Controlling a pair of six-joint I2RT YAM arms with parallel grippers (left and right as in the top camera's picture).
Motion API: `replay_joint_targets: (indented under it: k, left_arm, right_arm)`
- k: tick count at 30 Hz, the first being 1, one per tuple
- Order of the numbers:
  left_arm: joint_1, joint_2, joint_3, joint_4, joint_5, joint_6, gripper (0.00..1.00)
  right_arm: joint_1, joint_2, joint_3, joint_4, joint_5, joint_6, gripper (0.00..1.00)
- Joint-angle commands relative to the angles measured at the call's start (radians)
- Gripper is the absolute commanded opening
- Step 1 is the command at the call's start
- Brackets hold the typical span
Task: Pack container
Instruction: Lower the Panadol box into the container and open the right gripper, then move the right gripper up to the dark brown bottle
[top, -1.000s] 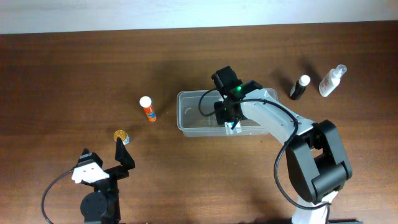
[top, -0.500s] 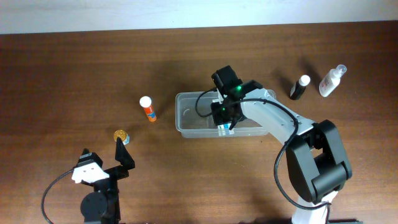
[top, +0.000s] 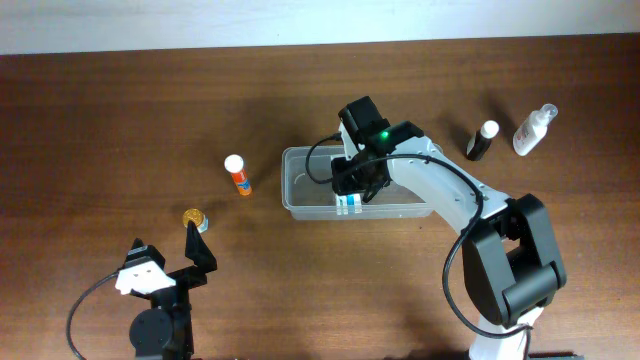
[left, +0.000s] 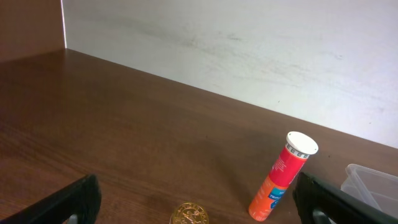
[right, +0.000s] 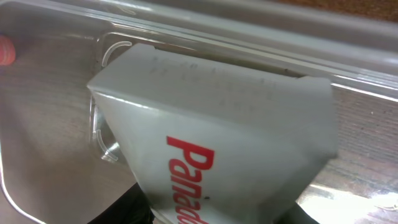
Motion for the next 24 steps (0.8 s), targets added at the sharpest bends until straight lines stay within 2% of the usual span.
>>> replay_joint_targets:
  k: [1,17,24]
  left_arm:
    - [0.005,-0.003,-0.002,-0.002,-0.011,-0.006,0.99]
    - [0.005,-0.003,-0.002,-0.002,-0.011,-0.006,0.99]
    - [0.005,-0.003,-0.002,-0.002,-0.011,-0.006,0.99]
  right_arm:
    - [-0.001,-0.025,0.023,-0.001,-0.02,0.009,0.44]
    - [-0.036,-0.047,0.025,-0.014,-0.011,0.009,0.45]
    - [-0.106,-0.121,0.124,-0.149,-0.012,0.007,0.49]
